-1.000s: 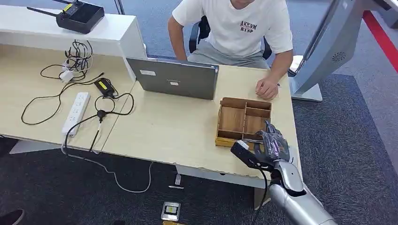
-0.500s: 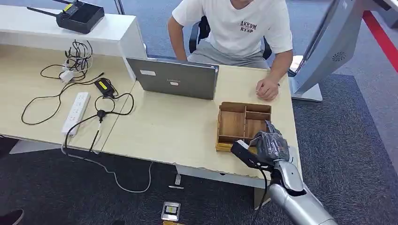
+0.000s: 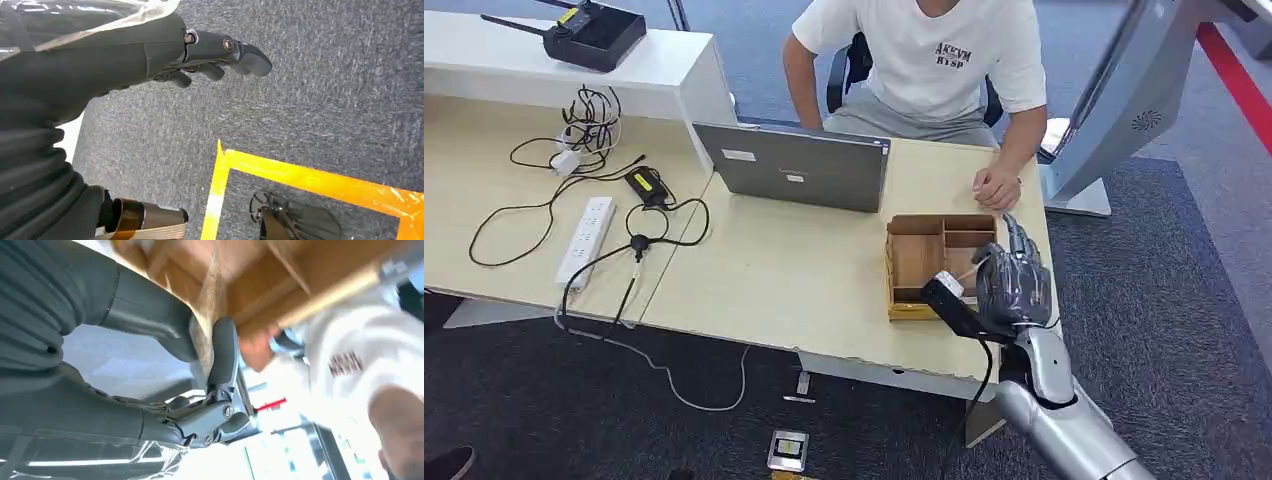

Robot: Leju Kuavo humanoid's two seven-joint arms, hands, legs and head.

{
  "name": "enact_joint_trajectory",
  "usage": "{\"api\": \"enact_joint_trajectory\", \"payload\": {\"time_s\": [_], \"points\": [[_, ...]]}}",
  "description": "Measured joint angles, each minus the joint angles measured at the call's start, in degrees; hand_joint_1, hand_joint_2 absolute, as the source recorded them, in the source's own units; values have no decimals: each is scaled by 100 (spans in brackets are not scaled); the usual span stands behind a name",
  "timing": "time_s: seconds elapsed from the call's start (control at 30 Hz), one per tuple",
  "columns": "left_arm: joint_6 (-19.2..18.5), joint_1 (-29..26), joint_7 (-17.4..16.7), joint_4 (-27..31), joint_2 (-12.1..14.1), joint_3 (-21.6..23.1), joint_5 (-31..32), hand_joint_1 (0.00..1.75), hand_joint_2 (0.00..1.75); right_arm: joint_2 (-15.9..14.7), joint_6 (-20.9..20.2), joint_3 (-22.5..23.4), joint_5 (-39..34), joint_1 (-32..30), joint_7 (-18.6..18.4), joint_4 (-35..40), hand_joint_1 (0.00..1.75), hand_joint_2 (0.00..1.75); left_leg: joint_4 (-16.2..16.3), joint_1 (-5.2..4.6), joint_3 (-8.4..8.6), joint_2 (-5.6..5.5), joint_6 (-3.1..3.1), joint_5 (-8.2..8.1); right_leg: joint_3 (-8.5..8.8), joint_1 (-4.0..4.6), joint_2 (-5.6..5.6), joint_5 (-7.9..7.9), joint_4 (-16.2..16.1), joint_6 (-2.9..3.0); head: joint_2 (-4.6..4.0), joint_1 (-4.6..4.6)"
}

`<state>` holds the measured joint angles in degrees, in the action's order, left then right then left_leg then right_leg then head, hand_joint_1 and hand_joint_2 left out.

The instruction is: Pass the card to the sensor for recognition and then transmit it.

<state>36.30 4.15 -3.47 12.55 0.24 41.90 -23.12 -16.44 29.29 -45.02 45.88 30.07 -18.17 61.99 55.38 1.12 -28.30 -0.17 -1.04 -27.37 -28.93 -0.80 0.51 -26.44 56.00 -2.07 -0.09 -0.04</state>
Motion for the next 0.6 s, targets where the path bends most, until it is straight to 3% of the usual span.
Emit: {"api": "enact_joint_trajectory", "payload": {"time_s": [0.17, 0.33, 0.47, 0.6], "points": [[4, 0, 46, 0, 0, 92, -37, 0, 175, -212, -68, 240, 181, 198, -173, 837, 175, 175, 3, 0, -1, 1, 0, 0, 0, 0, 0, 1, 0, -2, 0, 0], [-22, 4, 66, 0, 0, 177, 0, 0, 175, -360, -452, 365, 197, 384, -282, 1411, 175, 175, 5, 0, -1, 0, 0, 0, 1, 0, 0, 2, 0, -3, 0, 0], [-66, 19, 35, 2, 0, 268, 17, 0, 175, -363, -961, 343, -76, 591, -127, 1457, 175, 175, 4, 0, -5, 1, 0, 0, 2, 0, 0, 3, 2, -4, 0, 0], [-85, 64, 13, 4, 0, 358, 22, 0, 175, -212, -1185, 275, -282, 1009, 110, 1113, 175, 175, 4, 0, -7, 0, 0, 1, 0, 0, 0, 4, 5, -5, 0, -2]]}}
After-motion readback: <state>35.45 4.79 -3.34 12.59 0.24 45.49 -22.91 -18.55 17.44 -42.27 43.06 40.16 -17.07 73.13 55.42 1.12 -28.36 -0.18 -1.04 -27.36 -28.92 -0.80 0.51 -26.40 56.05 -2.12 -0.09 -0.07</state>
